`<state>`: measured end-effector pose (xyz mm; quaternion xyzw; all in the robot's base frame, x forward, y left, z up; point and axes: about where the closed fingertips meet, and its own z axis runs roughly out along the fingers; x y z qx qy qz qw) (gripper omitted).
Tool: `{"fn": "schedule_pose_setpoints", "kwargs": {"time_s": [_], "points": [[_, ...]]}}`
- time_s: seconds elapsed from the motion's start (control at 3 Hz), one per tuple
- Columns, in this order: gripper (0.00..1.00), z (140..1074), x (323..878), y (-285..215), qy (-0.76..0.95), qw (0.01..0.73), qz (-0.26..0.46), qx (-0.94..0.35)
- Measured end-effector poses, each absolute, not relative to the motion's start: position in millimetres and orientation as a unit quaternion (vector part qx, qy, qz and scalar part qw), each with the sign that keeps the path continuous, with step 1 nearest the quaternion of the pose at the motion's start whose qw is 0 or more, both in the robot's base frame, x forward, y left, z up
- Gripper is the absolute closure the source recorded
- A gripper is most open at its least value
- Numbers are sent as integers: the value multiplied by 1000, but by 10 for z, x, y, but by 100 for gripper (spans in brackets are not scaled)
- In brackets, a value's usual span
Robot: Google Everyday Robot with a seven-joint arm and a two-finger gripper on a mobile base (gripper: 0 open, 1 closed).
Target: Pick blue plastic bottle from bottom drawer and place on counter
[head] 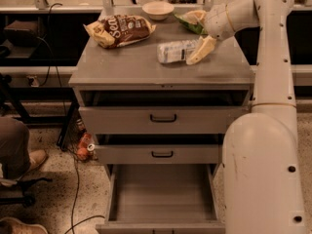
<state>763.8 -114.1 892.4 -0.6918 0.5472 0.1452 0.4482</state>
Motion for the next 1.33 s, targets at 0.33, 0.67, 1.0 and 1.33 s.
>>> {"fn": "schedule_pose_setpoints", "kwargs": {"time_s": [0.33, 0.67, 1.0, 1.33], "points": [[0, 8947, 7652, -1194, 551, 450, 142, -688], [0, 9017, 7704, -1476, 574, 460, 118, -668], [0, 9091, 7786, -2038, 610, 484, 79, -623], [0, 9045, 7835, -2616, 644, 507, 53, -570]]}}
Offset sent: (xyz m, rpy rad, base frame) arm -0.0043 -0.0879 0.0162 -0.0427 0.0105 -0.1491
